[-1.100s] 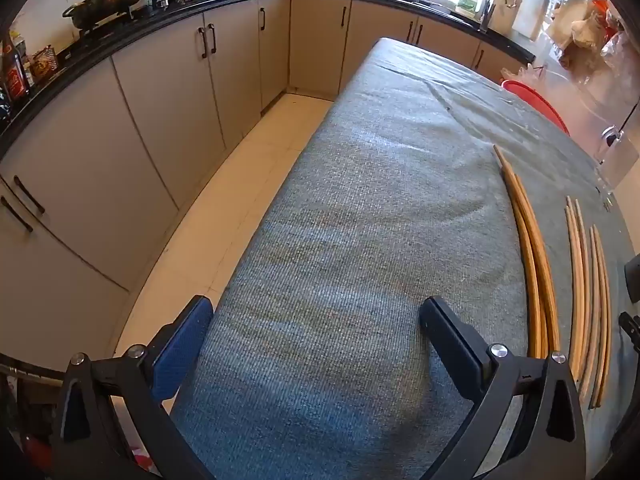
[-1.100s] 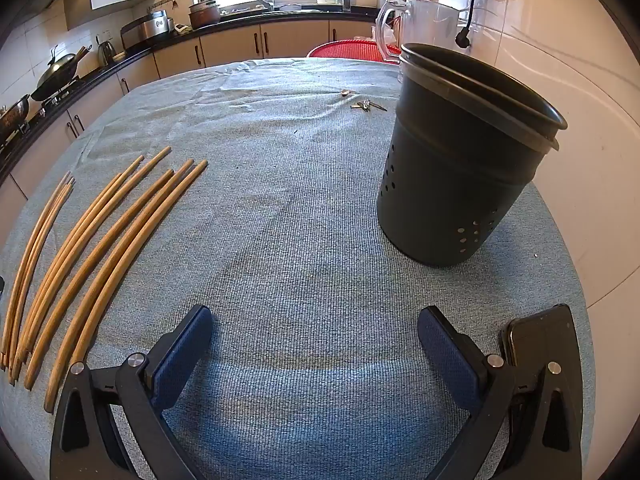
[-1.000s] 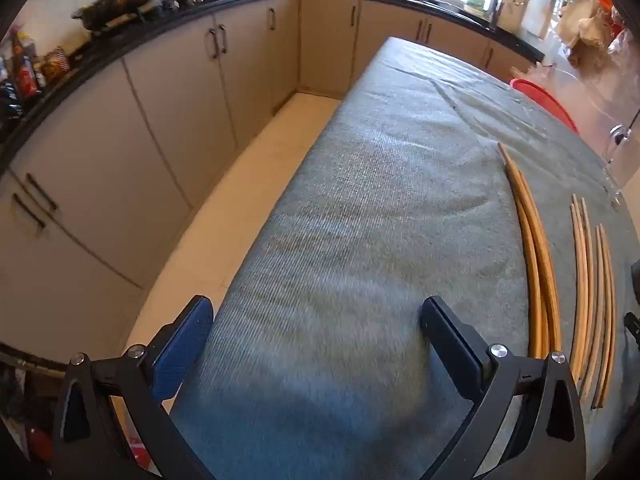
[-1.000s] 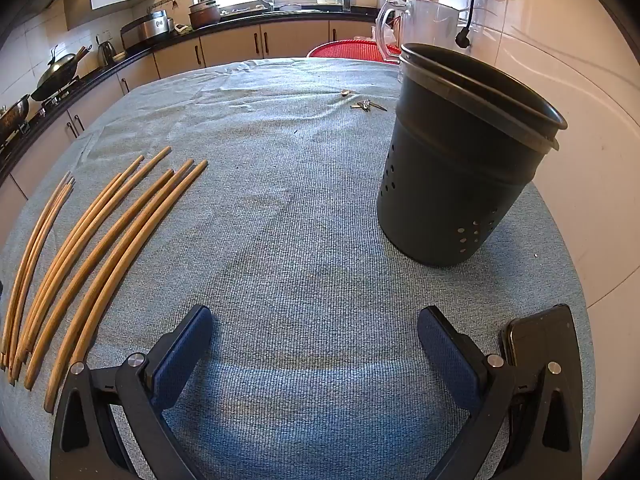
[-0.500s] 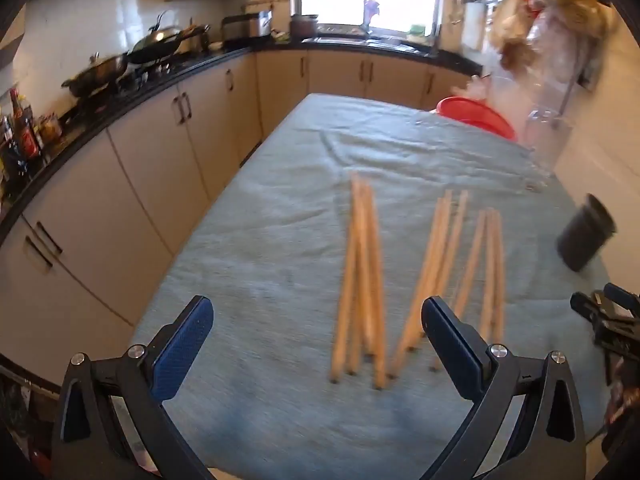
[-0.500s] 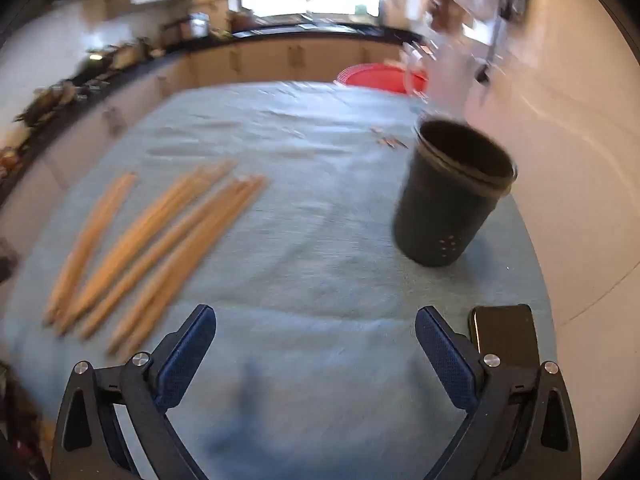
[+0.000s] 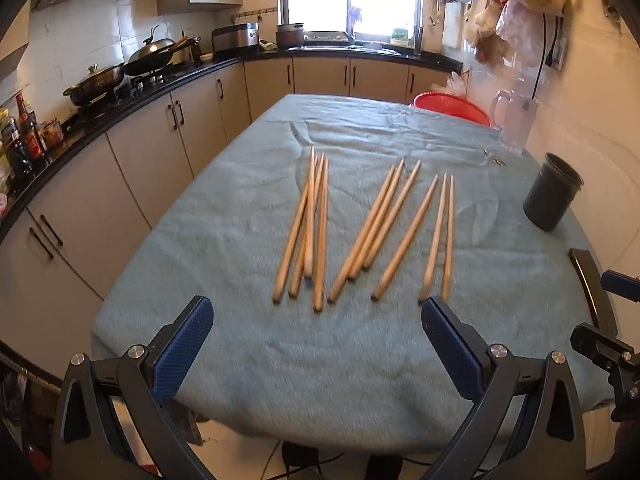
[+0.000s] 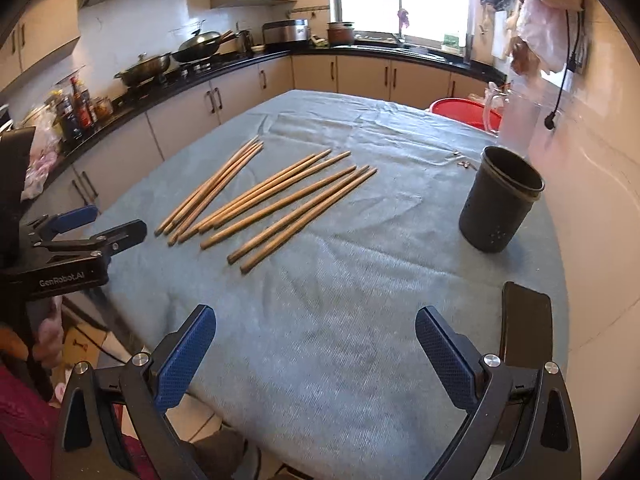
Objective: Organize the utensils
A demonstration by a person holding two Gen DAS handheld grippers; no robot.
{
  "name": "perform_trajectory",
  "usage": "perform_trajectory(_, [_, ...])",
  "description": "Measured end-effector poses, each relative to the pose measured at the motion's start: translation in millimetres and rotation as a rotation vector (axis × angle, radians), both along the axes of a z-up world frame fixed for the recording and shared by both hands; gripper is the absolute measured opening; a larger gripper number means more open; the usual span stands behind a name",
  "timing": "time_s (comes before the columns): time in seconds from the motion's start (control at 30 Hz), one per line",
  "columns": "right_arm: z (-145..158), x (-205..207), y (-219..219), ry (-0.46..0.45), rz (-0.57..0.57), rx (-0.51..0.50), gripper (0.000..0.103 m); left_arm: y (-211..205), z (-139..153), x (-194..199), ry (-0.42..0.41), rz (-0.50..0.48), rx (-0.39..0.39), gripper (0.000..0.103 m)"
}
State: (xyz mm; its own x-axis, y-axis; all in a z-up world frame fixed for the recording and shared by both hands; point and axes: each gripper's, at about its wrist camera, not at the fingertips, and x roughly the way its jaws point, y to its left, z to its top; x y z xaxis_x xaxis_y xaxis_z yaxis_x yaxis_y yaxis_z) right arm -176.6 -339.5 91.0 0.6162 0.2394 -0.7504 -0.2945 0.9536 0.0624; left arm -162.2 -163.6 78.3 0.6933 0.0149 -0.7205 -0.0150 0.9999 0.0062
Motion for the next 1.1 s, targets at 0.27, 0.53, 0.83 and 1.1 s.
perform_trajectory(0.27, [-1, -7, -5, -0.008, 0.034, 0.023, 0.101, -15, 0, -19, -0.002, 0.028, 0.017, 0.103])
perform_trajectory(0.53, [1, -14, -4, -0.014, 0.071, 0.049, 0.101, -21, 2, -31, 0.010, 0.034, 0.030, 0.103])
perform_trajectory(0.83, [2, -18, -5, -0.021, 0.083, 0.056, 0.101, -25, 1, -35, 0.010, 0.045, 0.030, 0.103])
perform_trajectory(1.1, [3, -19, -5, -0.022, 0.095, 0.065, 0.101, -28, 0, -37, 0.005, 0.048, 0.031, 0.103])
